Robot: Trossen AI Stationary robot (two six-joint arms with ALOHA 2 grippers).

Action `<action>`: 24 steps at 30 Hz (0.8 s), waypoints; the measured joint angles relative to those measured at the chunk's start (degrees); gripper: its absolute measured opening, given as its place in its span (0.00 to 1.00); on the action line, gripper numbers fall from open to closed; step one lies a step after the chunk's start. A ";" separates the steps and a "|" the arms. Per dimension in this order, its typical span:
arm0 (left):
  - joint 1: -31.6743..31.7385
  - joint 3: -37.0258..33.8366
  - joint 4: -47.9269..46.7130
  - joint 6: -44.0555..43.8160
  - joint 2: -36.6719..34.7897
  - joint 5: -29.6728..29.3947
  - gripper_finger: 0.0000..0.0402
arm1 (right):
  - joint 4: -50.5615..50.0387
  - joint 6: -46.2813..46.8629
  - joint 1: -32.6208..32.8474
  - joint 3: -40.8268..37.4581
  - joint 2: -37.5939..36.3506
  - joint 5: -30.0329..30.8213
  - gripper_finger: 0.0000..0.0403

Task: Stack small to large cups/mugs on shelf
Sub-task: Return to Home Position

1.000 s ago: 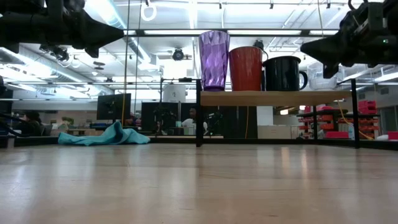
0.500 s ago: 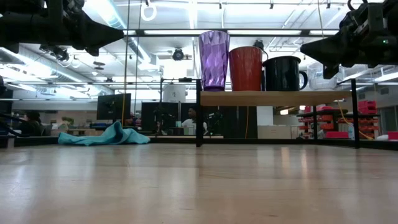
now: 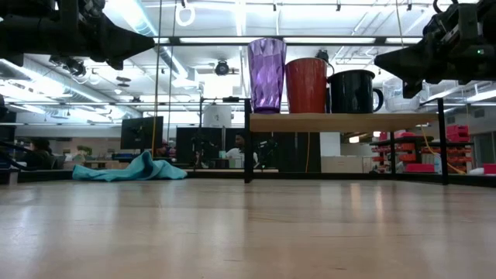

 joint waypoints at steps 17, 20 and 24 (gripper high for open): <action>0.00 0.00 0.00 -0.02 0.02 0.00 0.10 | 0.00 0.00 0.00 0.02 0.00 0.00 0.09; 0.00 0.00 0.00 -0.02 0.01 0.00 0.09 | -0.01 0.00 0.00 0.02 0.00 0.00 0.09; 0.00 0.00 -0.01 -0.02 0.01 0.00 0.08 | -0.02 0.00 0.00 0.02 0.00 0.00 0.09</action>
